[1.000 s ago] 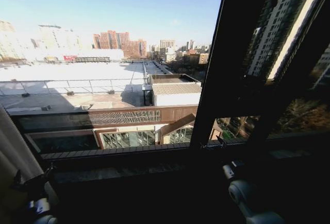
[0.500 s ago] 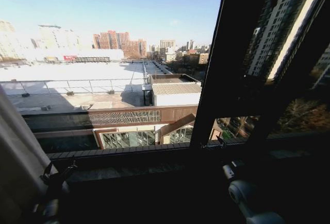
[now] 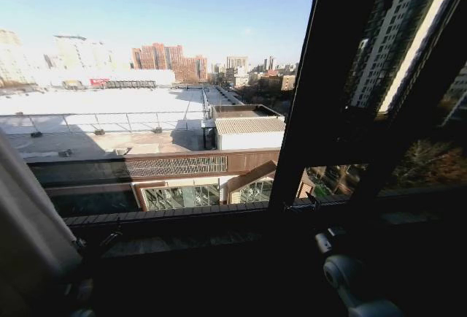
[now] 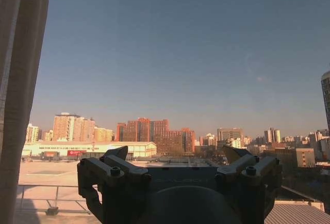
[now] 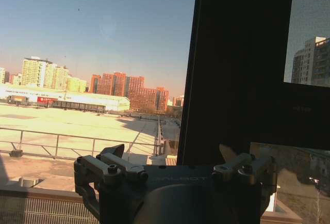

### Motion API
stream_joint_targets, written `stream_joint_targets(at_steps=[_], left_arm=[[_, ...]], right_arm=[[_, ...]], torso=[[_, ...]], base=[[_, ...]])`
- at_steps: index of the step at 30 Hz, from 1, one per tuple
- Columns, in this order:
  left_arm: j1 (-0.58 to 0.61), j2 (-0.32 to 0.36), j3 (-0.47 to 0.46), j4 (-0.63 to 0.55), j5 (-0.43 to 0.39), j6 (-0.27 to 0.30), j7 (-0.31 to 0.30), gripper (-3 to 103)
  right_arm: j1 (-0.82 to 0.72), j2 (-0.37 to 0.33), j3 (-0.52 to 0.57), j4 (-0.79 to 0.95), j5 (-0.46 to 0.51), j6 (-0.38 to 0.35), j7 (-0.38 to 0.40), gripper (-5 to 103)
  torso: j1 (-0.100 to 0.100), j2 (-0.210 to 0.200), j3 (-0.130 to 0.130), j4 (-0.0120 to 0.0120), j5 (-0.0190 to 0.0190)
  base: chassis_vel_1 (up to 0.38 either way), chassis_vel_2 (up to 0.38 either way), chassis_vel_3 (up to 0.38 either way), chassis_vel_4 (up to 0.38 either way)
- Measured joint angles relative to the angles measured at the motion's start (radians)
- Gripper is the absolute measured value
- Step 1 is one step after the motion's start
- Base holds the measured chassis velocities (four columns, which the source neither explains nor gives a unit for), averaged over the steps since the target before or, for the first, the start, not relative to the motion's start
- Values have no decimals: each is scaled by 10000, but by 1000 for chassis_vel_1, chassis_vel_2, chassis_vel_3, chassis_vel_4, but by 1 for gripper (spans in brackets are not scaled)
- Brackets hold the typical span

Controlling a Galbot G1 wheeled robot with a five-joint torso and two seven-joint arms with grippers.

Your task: Open the curtains by pulling them apart, changing their state from closed to fully open.

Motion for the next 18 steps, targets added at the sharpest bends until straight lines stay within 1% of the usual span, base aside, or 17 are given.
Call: stream_joint_targets(at_steps=[18], left_arm=[[28, -16, 18, -20, 7, -43, -71, 100]], right_arm=[[0, 0, 0, 0, 0, 0, 0, 100]], torso=[[1, 0, 0, 0, 0]], base=[[0, 0, 0, 0]])
